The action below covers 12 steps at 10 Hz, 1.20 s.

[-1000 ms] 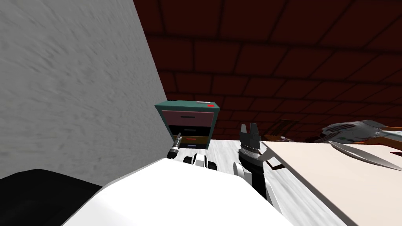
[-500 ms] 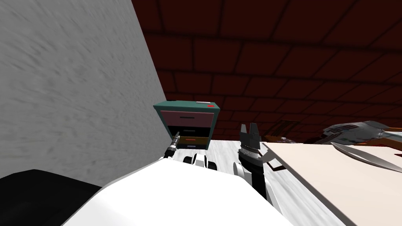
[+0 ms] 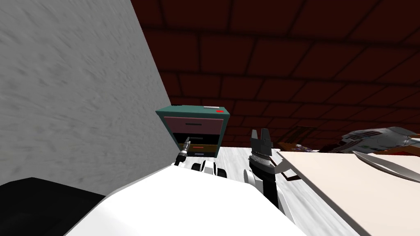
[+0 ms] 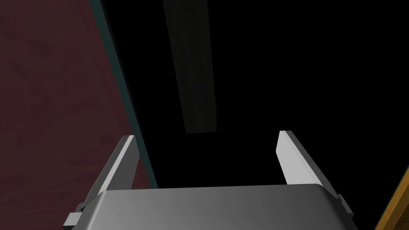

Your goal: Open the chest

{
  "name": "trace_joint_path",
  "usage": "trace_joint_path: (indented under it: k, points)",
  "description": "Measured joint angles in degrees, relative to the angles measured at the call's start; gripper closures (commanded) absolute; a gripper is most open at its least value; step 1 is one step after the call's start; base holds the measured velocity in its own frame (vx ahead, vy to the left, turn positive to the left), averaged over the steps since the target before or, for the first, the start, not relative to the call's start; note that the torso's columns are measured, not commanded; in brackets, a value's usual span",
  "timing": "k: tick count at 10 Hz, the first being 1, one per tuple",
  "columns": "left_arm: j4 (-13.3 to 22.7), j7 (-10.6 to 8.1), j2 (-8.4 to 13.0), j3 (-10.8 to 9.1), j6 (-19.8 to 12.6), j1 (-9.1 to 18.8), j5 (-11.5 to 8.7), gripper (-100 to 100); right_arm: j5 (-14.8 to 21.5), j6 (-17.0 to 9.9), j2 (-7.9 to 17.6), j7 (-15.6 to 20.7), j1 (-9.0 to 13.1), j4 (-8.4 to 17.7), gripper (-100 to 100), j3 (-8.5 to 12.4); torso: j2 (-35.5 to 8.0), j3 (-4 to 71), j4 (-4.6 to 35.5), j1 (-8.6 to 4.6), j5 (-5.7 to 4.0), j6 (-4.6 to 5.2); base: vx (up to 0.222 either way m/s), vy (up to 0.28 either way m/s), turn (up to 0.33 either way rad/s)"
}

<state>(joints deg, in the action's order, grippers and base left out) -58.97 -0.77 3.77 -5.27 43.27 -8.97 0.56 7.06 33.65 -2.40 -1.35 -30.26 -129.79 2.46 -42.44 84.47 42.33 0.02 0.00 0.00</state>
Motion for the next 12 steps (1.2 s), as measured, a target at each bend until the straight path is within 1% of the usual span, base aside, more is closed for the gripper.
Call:
trace_joint_path:
  k: [1,2,3,4,5,6,12]
  points:
    - [-0.36,-0.18,-1.18,0.02,-0.01,-0.19,-0.02,-100,0.00,0.00,0.00,0.00,0.00,0.00,0,0.00,0.04,0.02,-0.01,0.00,0.00,0.00,0.000,0.000,0.000]
    - [0.10,-0.07,-2.61,-0.11,-0.05,0.40,-0.06,-100,0.00,0.00,0.00,0.00,0.00,0.00,0,0.00,0.11,0.07,-0.03,0.00,0.00,0.01,0.000,0.000,0.000]
    - [0.19,0.08,-3.80,-0.10,0.07,0.40,-0.03,-100,0.00,0.00,0.00,0.00,0.00,0.00,0,0.00,0.16,0.10,-0.05,-0.01,0.00,-0.01,0.000,0.000,0.000]
    - [0.18,0.11,-3.92,-0.08,0.10,0.38,-0.03,-100,0.00,0.00,0.00,0.00,0.00,0.00,0,0.00,0.18,0.12,-0.05,0.00,-0.01,-0.01,0.038,0.005,0.009]
    - [-0.37,0.11,-3.80,-0.20,-0.82,0.95,-0.09,-100,0.00,0.00,0.00,0.00,0.00,0.00,0,0.00,0.30,0.18,-0.07,0.01,0.00,0.00,0.026,0.004,0.000]
    - [-0.46,0.12,-3.79,-0.22,-1.11,1.04,-0.10,100,0.00,0.00,0.00,0.00,0.00,0.00,0,0.00,0.21,0.14,-0.07,-0.01,0.00,-0.01,0.000,0.000,0.000]
    - [-1.85,-0.13,-3.77,0.31,-2.27,0.69,0.14,100,0.00,0.00,-0.01,0.00,0.02,0.00,0,-0.01,0.05,0.06,0.04,-0.09,-0.09,-0.05,-0.145,-0.021,0.016]
